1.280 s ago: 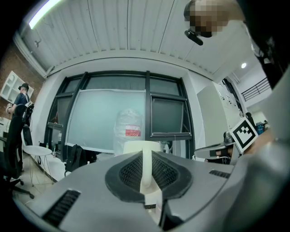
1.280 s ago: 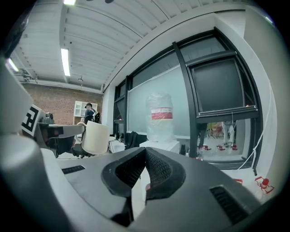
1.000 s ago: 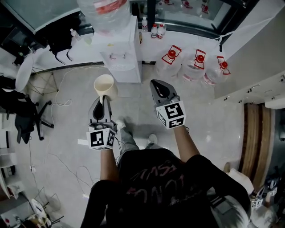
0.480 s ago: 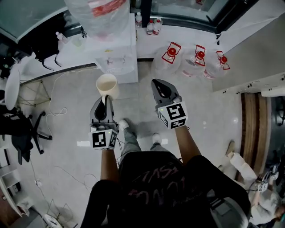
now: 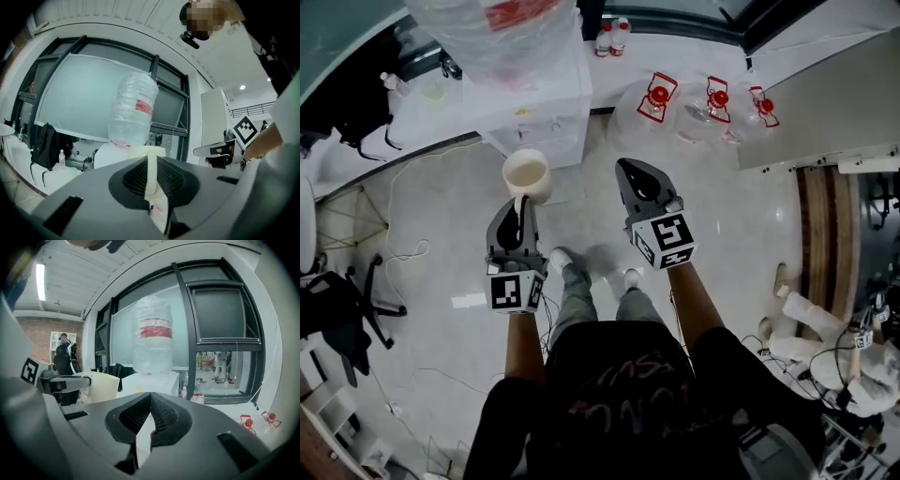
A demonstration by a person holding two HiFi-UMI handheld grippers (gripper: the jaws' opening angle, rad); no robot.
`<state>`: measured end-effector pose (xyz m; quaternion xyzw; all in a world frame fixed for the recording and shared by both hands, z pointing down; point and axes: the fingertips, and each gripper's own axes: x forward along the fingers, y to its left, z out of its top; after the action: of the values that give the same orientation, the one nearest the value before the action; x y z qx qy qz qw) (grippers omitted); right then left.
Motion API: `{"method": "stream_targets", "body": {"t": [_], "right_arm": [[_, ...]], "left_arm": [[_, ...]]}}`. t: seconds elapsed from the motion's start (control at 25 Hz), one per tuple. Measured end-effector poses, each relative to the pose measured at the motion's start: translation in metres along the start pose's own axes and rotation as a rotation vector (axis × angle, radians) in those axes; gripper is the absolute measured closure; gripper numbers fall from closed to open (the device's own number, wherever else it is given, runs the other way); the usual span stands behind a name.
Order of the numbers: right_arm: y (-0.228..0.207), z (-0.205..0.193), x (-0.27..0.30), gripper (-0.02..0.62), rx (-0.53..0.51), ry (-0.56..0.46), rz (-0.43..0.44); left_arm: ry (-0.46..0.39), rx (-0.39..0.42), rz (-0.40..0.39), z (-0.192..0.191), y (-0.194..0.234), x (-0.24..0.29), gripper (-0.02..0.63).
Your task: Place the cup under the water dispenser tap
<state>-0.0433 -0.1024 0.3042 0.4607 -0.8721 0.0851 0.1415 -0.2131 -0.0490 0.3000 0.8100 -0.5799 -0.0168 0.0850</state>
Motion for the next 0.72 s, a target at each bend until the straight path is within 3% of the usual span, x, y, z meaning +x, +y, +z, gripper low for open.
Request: {"method": "stream_targets", "body": {"t": [0.28,0.72], "right_arm": [[-0.01,-0.04,0.023,0.582,0.029,0.047,-0.015],[-0.054,-0.109,0.064,0.581,0.049,0.099,0.071]], "left_arm": [[0.046,0.0,-0.041,-0.043,0.009,0.027,0.563],[0.064,0.016,0.043,-0.116,0.013,0.077,0.563]]}}
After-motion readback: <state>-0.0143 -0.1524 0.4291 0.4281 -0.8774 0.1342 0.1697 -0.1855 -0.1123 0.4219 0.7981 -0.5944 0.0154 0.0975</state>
